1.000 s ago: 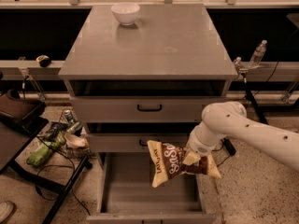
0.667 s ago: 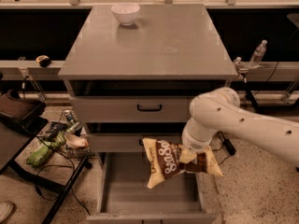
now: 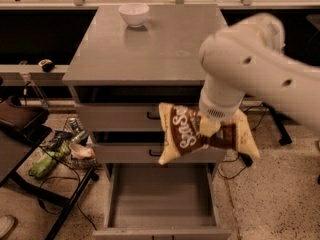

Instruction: Pick brown chip bag from bottom drawer and place on counter

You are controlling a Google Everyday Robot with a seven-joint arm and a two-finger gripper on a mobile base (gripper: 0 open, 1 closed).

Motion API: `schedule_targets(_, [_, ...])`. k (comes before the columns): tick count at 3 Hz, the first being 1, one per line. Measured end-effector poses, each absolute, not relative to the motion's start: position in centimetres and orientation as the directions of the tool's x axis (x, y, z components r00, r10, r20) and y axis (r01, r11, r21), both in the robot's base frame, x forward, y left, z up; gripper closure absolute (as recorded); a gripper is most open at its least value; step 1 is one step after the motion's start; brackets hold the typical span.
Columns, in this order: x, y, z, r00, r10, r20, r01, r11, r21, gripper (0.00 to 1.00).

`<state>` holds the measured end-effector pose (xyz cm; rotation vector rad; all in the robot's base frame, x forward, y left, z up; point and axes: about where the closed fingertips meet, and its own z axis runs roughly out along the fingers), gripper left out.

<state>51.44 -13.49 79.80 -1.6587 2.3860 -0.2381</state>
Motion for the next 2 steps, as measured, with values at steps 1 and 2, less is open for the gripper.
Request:
schedule_targets(1, [53.2, -14.2, 89.7, -0.394, -0.903, -0.17, -0.814, 0.429, -0.391, 1.0])
schedule_targets(2, [55.7, -14.9, 96.7, -0.386, -0.886, -0.257, -0.712, 0.464, -0.527, 1.0])
